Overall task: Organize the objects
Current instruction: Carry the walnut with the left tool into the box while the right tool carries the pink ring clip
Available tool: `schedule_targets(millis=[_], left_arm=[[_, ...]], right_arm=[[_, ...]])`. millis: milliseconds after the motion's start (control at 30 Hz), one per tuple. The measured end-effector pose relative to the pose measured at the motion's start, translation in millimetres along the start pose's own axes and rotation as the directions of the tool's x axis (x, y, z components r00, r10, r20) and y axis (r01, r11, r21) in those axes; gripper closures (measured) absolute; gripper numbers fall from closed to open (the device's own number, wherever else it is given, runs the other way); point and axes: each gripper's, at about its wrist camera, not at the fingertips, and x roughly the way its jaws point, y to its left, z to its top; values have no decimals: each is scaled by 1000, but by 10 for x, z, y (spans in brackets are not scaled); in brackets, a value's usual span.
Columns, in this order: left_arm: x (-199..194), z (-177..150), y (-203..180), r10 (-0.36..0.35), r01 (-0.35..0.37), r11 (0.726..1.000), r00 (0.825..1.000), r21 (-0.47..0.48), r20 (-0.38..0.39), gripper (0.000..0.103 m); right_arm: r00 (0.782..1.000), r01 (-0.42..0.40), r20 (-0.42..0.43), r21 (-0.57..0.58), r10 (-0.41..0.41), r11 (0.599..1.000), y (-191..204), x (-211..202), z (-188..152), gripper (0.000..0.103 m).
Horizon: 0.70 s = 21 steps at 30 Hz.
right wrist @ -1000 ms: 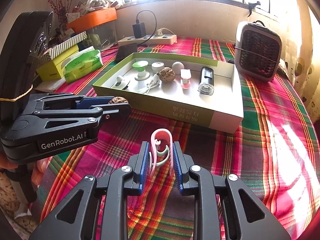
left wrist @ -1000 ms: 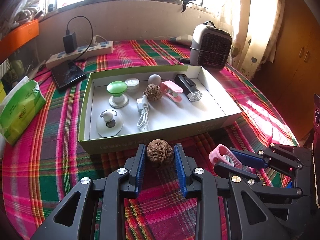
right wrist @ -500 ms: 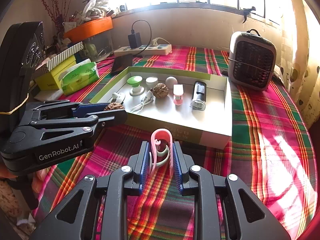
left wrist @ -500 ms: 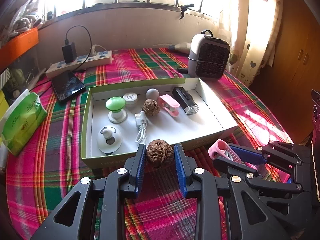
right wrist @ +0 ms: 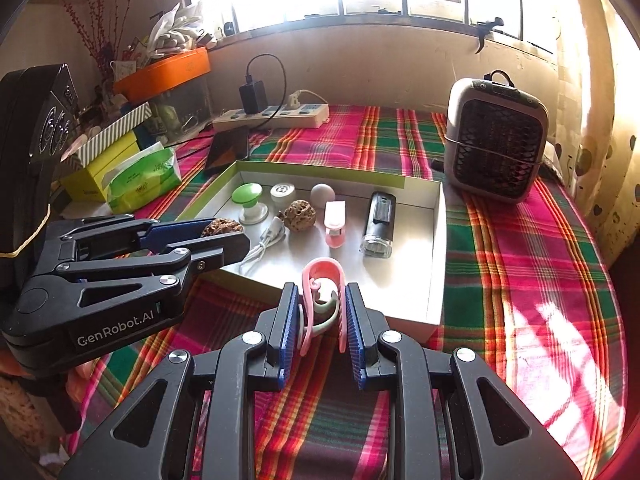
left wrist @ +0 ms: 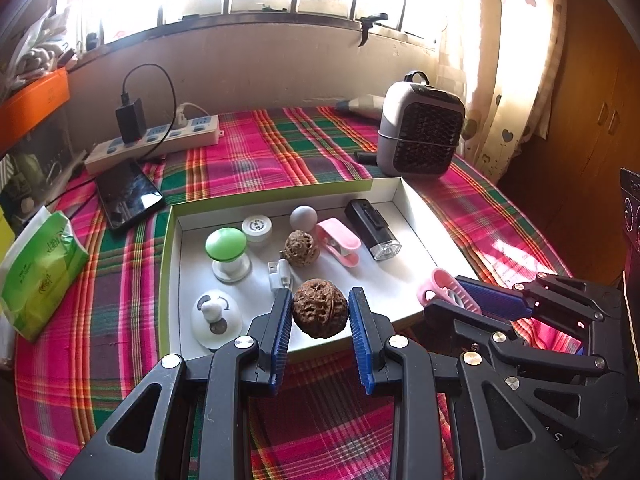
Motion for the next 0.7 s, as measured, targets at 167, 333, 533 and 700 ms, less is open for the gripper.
schedule_targets(millis=[167,333,533,700], left_arm=[[75,64,2,-6,6,1000,1000,-3,-5,76],[176,115,12,-9,8,1000,1000,-12,-15,76],[264,158,17,-4,4,1000,1000,-11,-24,76],[347,180,27,-3,3,1000,999,-13,-38,76]], right_arm=[[1000,10,-3,14,-10,1000,-71,69,64,78],[1000,22,-15,33,-21,999,-129,159,129,78],[999,37,-27,50,-36,998,-197,262,193,78],[998,43,-44,56,-40,998,-249,338,225,78]])
